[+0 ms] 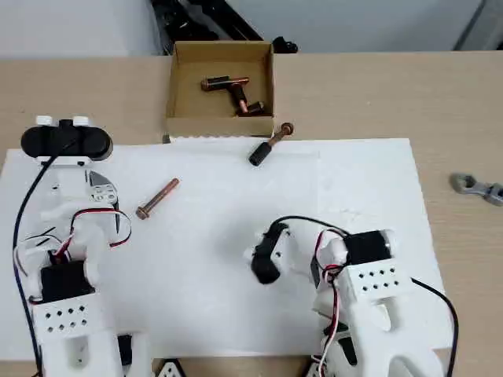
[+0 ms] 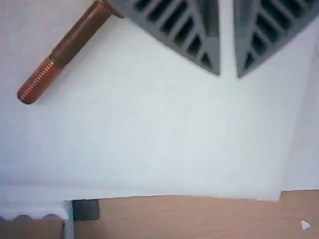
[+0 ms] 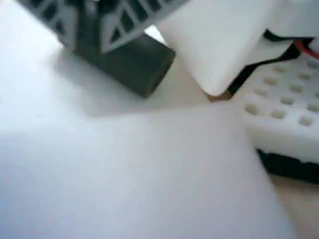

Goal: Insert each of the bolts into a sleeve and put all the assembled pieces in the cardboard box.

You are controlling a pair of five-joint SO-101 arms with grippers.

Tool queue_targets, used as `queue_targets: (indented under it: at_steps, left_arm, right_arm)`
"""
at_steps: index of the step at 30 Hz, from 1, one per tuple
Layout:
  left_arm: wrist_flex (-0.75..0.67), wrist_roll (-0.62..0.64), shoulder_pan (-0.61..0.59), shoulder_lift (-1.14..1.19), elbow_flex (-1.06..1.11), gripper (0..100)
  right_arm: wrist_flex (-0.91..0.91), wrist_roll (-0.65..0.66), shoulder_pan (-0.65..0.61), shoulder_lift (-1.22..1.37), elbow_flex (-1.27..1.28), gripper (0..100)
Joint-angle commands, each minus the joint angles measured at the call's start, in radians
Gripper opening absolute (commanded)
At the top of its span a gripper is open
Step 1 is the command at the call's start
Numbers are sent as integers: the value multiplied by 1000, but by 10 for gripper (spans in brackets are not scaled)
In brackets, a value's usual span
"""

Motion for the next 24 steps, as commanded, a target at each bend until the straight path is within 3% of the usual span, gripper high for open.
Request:
queue_targets:
  at_steps: [1, 6, 12, 17, 24]
  left_arm:
    - [-18, -5, 3, 3, -50, 7]
    - [-18, -5, 3, 3, -50, 6]
    - [-17, -5, 5, 3, -50, 6]
    - [-3, -6, 5, 3, -51, 6]
    - [3, -6, 5, 3, -51, 6]
  right_arm:
    - [1, -71, 22, -15, -40, 113]
    - [-31, -126, 85, 25, -44, 116]
    - [-107, -193, 180, 288, -61, 116]
    - [2, -153, 225, 469, -189, 117]
    - [35, -138, 240, 363, -209, 196]
